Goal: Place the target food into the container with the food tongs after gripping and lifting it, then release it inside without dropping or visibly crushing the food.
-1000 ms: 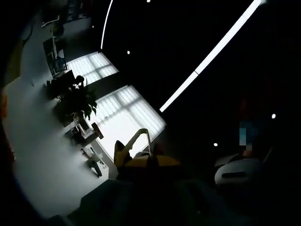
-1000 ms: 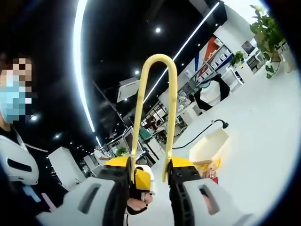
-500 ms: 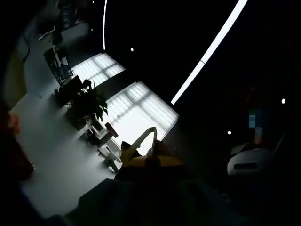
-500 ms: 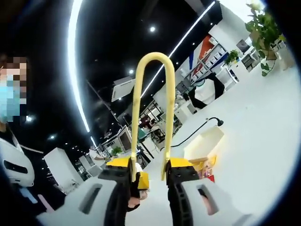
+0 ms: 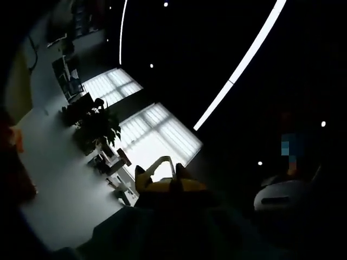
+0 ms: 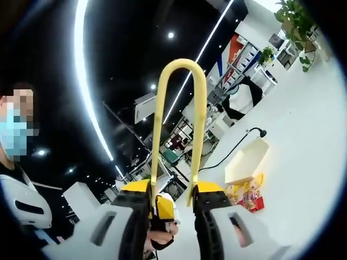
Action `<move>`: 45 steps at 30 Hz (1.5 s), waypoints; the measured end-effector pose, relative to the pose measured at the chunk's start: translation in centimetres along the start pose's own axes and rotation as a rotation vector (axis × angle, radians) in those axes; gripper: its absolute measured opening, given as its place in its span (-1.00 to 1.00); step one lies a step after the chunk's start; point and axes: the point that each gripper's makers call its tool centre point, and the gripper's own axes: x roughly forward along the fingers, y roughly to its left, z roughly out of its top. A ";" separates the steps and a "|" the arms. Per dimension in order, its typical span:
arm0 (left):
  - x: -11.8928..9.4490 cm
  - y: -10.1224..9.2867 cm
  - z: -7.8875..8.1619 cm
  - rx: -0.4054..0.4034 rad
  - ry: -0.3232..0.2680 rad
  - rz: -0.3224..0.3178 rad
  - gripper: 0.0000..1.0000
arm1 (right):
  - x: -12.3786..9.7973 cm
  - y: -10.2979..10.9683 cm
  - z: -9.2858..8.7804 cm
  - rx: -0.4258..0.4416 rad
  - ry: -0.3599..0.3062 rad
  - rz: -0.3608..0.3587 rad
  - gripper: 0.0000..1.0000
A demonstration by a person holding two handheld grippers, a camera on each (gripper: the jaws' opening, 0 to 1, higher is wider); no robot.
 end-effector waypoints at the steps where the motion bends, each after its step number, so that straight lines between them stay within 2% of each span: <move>1: 0.1 0.1 -0.1 -0.011 -0.004 0.000 -0.96 | 0.0 0.0 0.0 0.002 0.004 -0.001 -0.42; 4: 0.1 0.4 -0.2 -0.038 -0.023 -0.001 -0.96 | 0.0 -0.2 0.1 -0.019 -0.002 -0.019 -0.41; 6: 0.1 0.4 -0.3 -0.052 -0.035 -0.002 -0.96 | 0.1 -0.3 0.0 -0.002 -0.001 -0.026 -0.40; 8: 0.3 0.3 -0.4 -0.063 -0.037 -0.011 -0.96 | 0.1 -0.3 -0.2 0.034 0.006 -0.010 -0.40; 12: 0.4 0.1 -0.7 -0.093 -0.033 -0.024 -0.96 | 0.2 -0.1 -0.3 0.006 0.008 0.007 -0.35; 17: 0.3 0.3 -0.7 -0.112 -0.046 -0.024 -0.96 | 0.2 0.1 -0.3 0.006 0.006 -0.012 -0.42; 22: 0.3 0.2 -0.6 -0.076 -0.044 -0.014 -0.95 | 0.3 0.3 -0.1 -0.047 -0.002 -0.031 -0.48; 28: -0.3 1.0 -0.3 0.046 -0.011 0.081 -0.91 | 0.7 -0.2 -0.3 -0.089 0.018 -0.054 -0.51; 31: -1.5 2.0 -0.2 0.140 0.018 0.182 -0.83 | 0.7 -1.9 -0.2 -0.161 0.044 -0.134 -0.52; 32: -1.9 2.4 -0.4 0.154 0.034 0.218 -0.84 | 0.8 -2.1 -0.5 -0.173 0.078 -0.139 -0.54; 35: -3.5 3.1 -0.5 0.225 0.064 0.319 -0.87 | 0.9 -3.4 -0.4 -0.236 0.098 -0.194 -0.52; 36: -4.1 3.0 -0.4 0.255 0.066 0.347 -0.87 | 1.0 -4.1 -0.7 -0.261 0.129 -0.215 -0.53; 37: -4.6 2.9 -0.5 0.265 0.071 0.366 -0.87 | 1.0 -5.4 -1.0 -0.278 0.167 -0.269 -0.53; 38: -5.4 3.0 -0.6 0.292 0.088 0.410 -0.87 | 1.2 -6.4 -1.4 -0.313 0.203 -0.303 -0.54; 40: -6.5 3.3 -0.6 0.355 0.112 0.472 -0.87 | 1.7 -7.7 -2.0 -0.358 0.243 -0.334 -0.54; 42: -7.2 3.0 -0.9 0.365 0.126 0.498 -0.88 | 2.1 -8.1 -2.2 -0.376 0.244 -0.334 -0.55; 45: -8.3 2.1 -0.8 0.397 0.110 0.533 -0.89 | 3.2 -9.2 -3.0 -0.354 0.221 -0.318 -0.55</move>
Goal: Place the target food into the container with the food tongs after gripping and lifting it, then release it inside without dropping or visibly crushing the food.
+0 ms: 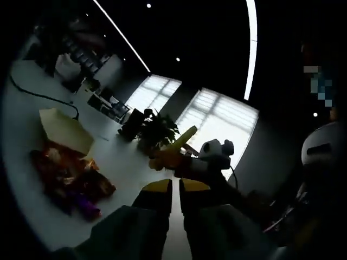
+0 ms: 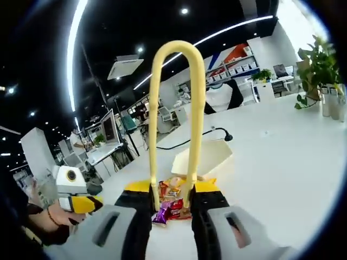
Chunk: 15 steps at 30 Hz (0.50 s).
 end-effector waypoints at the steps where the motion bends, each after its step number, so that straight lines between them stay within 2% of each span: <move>1: -0.4 0.1 -0.1 0.001 -0.001 0.017 -0.89 | 0.4 -0.2 -0.5 -0.010 0.027 -0.018 -0.55; 2: -0.9 0.2 -0.2 0.003 -0.001 0.037 -0.90 | 0.8 -0.7 -1.2 -0.059 0.065 -0.053 -0.54; 4: -1.5 0.2 -0.4 0.012 -0.008 0.056 -0.90 | 1.5 -1.1 -1.4 -0.121 0.071 -0.090 -0.53; 7: -2.4 -0.3 -0.4 0.019 -0.033 0.065 -0.90 | 3.2 -1.3 -2.0 -0.094 0.086 -0.109 -0.50; 9: -2.6 0.0 -0.1 0.061 -0.040 0.100 -0.90 | 4.0 -1.7 -2.2 -0.091 0.083 -0.141 -0.50; 14: -3.6 1.6 0.0 0.205 0.031 0.218 -0.89 | 5.5 -2.4 -2.9 -0.134 0.079 -0.205 -0.50; 15: -3.7 1.7 0.1 0.205 0.030 0.222 -0.89 | 5.8 -2.5 -3.2 -0.146 0.087 -0.213 -0.49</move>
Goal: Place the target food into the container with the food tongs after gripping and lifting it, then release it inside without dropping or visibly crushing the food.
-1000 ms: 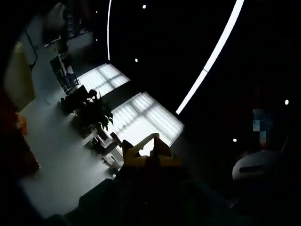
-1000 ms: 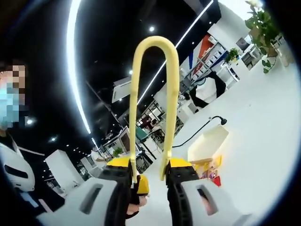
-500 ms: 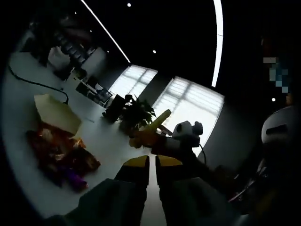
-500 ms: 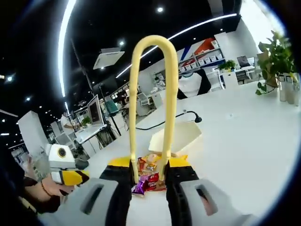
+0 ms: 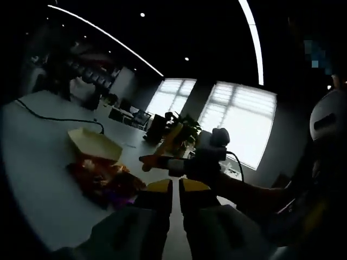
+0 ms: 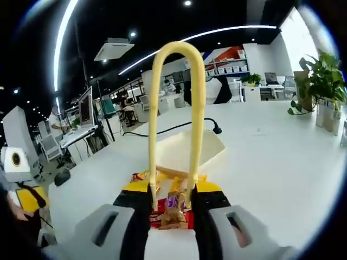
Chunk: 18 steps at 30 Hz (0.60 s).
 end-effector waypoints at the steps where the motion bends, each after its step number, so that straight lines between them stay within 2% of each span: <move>1: -0.1 -0.1 0.1 -0.019 -0.005 -0.007 -0.89 | 0.2 -0.1 -0.2 -0.011 0.002 -0.015 -0.49; 3: -0.5 -0.1 0.4 -0.053 -0.013 -0.017 -0.89 | 0.7 0.0 -0.8 -0.035 0.024 -0.034 -0.48; 11: -2.0 0.8 0.8 -0.052 -0.009 0.025 -0.89 | 2.2 0.3 -2.0 -0.088 0.042 -0.068 -0.47; 18: -2.2 1.1 0.5 -0.068 -0.003 0.045 -0.90 | 2.8 0.0 -2.6 -0.094 0.060 -0.097 -0.46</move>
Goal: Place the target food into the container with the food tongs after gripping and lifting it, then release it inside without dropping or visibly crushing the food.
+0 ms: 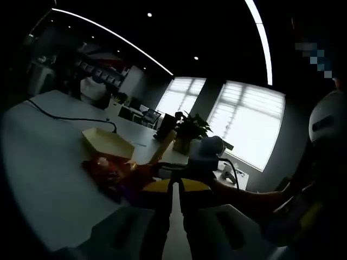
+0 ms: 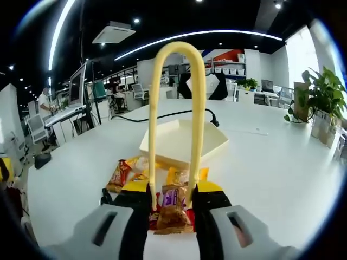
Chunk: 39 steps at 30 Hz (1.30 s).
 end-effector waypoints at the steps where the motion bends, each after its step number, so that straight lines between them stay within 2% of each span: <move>1: 0.0 0.0 0.0 -0.002 0.000 0.001 -0.90 | 0.2 0.1 -0.1 0.006 0.004 0.003 -0.46; 9: 0.1 0.2 -0.2 -0.007 0.013 0.010 -0.90 | 0.5 -0.4 -1.1 0.025 0.019 -0.027 -0.60; 10: 0.0 0.4 -0.3 -0.008 0.017 0.015 -0.90 | 0.5 -0.5 -1.0 0.020 0.012 -0.032 -0.62; 12: -0.1 0.6 -0.4 -0.010 0.020 0.022 -0.91 | 0.6 -0.7 -1.0 -0.053 0.011 -0.029 -0.65; 14: -0.2 0.7 -0.5 -0.010 0.022 0.026 -0.92 | 0.5 -0.5 -0.9 0.000 0.009 -0.017 -0.66; 15: -0.2 0.8 -0.5 -0.010 0.023 0.026 -0.92 | 0.3 -0.3 -0.7 0.054 0.002 -0.002 -0.66; 21: -0.3 1.0 -0.4 -0.006 0.024 0.042 -0.92 | -0.6 -1.1 -0.1 0.058 -0.011 -0.002 -0.66; 23: -0.2 0.7 -0.4 -0.012 0.027 0.027 -0.92 | -0.8 -1.2 0.0 0.018 -0.002 -0.021 -0.66; 25: 0.0 0.5 -0.3 0.001 0.025 0.024 -0.92 | -1.0 -0.9 0.4 0.005 -0.017 -0.009 -0.66; 28: 0.2 0.3 -0.3 0.001 0.023 0.021 -0.92 | -1.2 -0.7 0.7 0.058 -0.020 0.019 -0.66; 30: 0.3 0.0 -0.1 -0.011 0.013 0.007 -0.92 | -1.2 0.0 0.8 0.020 -0.008 0.049 -0.65; 32: 0.4 -0.1 0.1 -0.007 0.013 0.005 -0.92 | -1.3 0.1 1.5 -0.023 -0.027 0.037 -0.65; 36: 0.5 0.2 -0.1 0.057 0.043 0.031 -0.91 | -1.3 0.1 3.3 0.021 -0.056 0.057 -0.65; 39: 0.5 0.2 -0.1 0.080 0.050 0.037 -0.91 | -1.2 -0.2 4.8 0.007 -0.080 0.056 -0.65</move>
